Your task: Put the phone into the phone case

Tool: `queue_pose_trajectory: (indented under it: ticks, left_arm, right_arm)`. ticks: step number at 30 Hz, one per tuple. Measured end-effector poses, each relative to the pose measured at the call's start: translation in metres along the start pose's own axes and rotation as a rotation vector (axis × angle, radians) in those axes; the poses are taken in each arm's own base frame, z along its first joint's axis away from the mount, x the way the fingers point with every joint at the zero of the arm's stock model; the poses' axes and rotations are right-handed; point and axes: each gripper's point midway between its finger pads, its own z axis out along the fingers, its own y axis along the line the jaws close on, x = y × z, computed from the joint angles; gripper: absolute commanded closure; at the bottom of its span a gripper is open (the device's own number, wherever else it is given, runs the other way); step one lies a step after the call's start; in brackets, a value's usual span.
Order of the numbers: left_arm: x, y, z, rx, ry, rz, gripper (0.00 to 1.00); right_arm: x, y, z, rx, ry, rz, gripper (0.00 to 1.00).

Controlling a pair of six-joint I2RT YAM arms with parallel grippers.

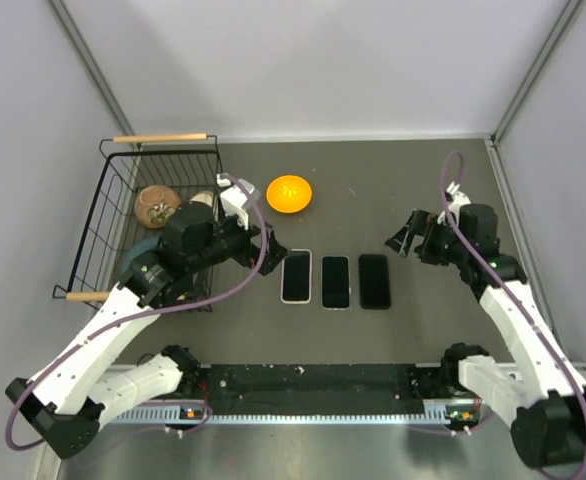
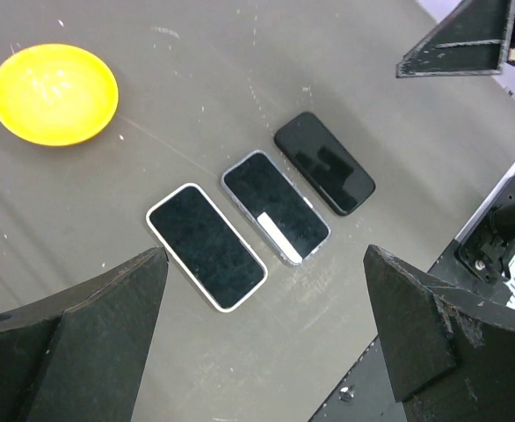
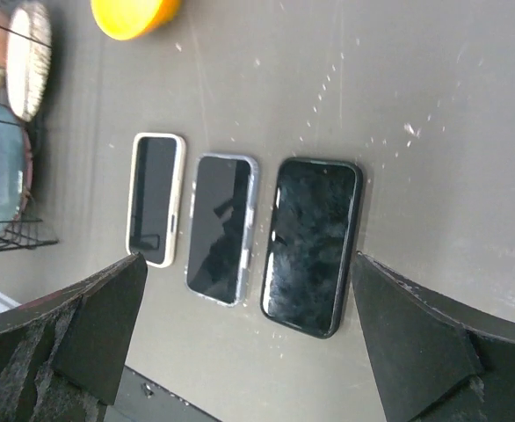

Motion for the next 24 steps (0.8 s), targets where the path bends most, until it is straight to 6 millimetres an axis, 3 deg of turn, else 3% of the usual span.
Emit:
queue_pose_trajectory:
  ticks: [5,12,17,24]
  left_arm:
    - [-0.016,-0.003,-0.013,0.002,-0.096,0.02,0.01]
    - [-0.033,-0.006,-0.026,0.005,-0.199,0.044,0.01]
    - [-0.039,-0.001,-0.038,-0.027,-0.273,0.072,0.01]
    - [-0.037,0.005,-0.037,-0.056,-0.283,0.082,0.01]
  right_arm:
    - [-0.02,0.028,-0.046,-0.073,-0.166,-0.072,0.01]
    - [-0.031,0.064,-0.095,-0.193,-0.303,-0.112,0.01]
    - [-0.032,0.072,-0.103,-0.223,-0.319,-0.117,0.01]
    - [-0.031,0.073,-0.104,-0.23,-0.32,-0.117,0.01]
